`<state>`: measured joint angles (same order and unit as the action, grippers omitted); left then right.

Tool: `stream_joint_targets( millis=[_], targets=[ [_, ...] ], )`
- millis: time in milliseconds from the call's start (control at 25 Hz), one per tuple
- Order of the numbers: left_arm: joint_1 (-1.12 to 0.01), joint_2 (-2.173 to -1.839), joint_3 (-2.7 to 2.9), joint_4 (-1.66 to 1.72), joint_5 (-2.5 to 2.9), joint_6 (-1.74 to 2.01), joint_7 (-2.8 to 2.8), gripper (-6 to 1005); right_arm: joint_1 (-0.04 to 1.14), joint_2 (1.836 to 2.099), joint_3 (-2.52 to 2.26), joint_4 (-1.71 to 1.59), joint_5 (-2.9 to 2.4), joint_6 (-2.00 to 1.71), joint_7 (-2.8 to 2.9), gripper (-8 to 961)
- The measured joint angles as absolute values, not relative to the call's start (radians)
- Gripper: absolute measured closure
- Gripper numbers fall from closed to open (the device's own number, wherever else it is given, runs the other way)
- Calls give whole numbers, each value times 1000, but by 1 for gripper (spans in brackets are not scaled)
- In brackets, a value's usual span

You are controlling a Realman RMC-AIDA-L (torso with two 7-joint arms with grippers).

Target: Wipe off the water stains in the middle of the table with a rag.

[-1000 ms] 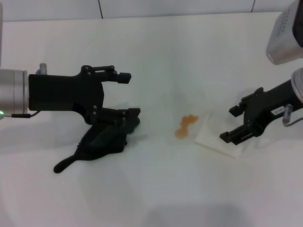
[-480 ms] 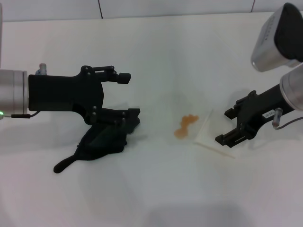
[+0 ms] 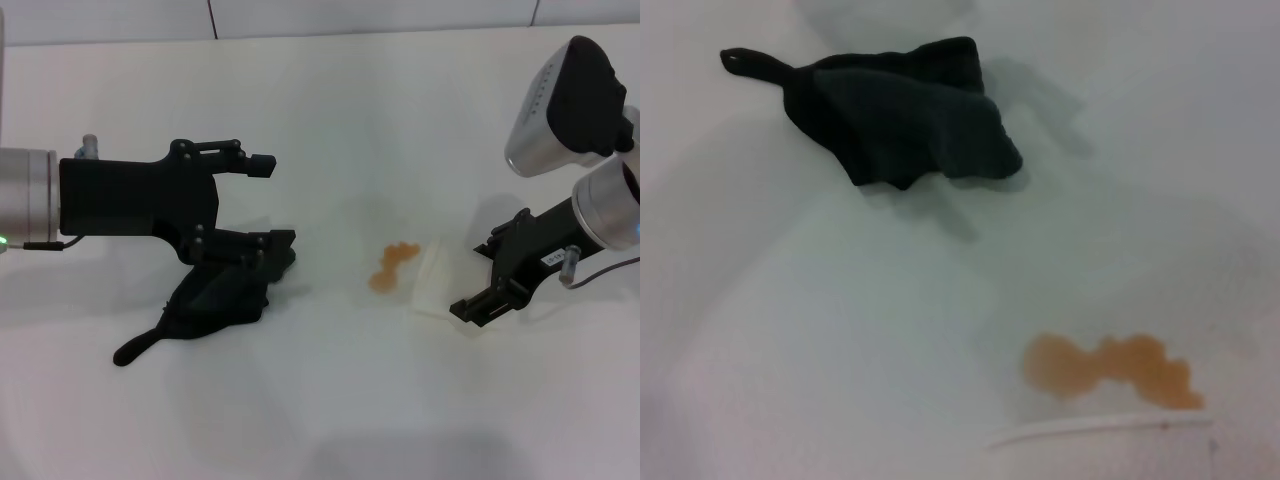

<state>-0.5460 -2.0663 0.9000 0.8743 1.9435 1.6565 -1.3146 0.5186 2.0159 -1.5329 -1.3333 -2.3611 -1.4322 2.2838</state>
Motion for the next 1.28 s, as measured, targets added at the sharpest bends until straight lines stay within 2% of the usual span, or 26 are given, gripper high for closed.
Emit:
stream_joint_targets(
  millis=[840,1280],
  targets=[
    [-547,-2066,896,871,1943,1652,-1313,152,521,2014,-1537,-1322,-2363,-1415,2294,187],
    [-548,-2066,897,871,1943,1643,-1311,151,522,2013,-1535,-1323,-2364,-1414,2298,237]
  ],
)
